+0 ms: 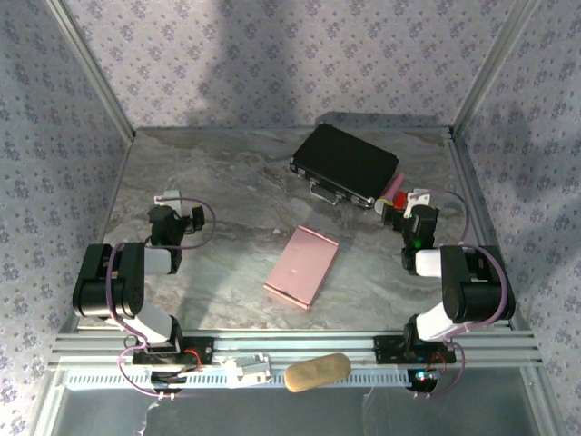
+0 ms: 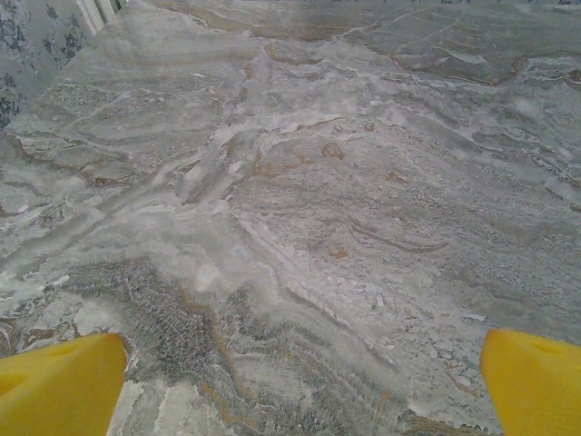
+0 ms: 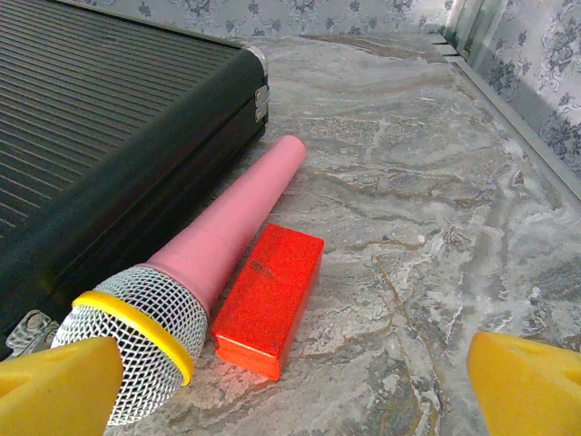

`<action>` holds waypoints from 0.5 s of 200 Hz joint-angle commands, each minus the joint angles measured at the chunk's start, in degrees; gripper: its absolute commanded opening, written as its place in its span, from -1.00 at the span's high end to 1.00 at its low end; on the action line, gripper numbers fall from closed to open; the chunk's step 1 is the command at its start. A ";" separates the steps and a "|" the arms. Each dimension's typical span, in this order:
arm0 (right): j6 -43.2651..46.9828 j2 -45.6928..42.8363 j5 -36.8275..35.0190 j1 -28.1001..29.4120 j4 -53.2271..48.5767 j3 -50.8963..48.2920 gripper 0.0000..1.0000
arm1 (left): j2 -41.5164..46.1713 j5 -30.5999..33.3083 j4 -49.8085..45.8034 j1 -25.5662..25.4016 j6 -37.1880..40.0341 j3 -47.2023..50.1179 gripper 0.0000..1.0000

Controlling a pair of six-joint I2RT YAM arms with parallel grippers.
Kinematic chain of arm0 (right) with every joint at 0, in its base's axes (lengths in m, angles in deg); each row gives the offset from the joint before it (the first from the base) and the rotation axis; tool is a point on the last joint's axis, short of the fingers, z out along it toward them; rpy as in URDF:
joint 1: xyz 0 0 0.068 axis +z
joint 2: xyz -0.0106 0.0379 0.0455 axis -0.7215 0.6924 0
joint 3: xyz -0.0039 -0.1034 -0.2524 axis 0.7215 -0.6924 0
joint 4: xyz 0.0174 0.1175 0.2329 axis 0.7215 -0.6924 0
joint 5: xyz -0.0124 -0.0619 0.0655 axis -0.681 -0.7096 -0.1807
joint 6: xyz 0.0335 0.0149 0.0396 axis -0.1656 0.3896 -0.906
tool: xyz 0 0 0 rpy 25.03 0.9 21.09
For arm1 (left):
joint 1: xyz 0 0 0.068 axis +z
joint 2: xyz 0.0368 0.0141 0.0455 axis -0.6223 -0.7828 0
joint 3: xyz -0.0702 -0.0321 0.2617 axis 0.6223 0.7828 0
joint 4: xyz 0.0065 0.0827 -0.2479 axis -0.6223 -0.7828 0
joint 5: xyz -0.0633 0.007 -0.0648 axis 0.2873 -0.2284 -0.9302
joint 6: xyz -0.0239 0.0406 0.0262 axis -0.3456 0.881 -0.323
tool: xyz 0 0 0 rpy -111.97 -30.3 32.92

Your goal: Fold the paper box

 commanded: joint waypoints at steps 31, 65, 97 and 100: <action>0.88 0.55 0.69 -0.23 -1.21 0.60 -0.98 | 0.30 -1.04 0.35 -0.13 0.72 -1.03 -0.99; 0.58 0.68 1.42 -0.67 -1.77 0.97 -0.98 | 0.32 -1.04 0.36 -0.11 0.73 -1.13 -1.00; 0.97 0.42 0.92 -0.24 -1.24 0.53 -0.98 | 0.38 -1.01 0.34 -0.05 0.70 -1.09 -1.00; 0.96 0.34 1.02 -0.22 -1.16 0.47 -0.98 | 0.38 -1.03 0.36 -0.07 0.69 -1.01 -1.00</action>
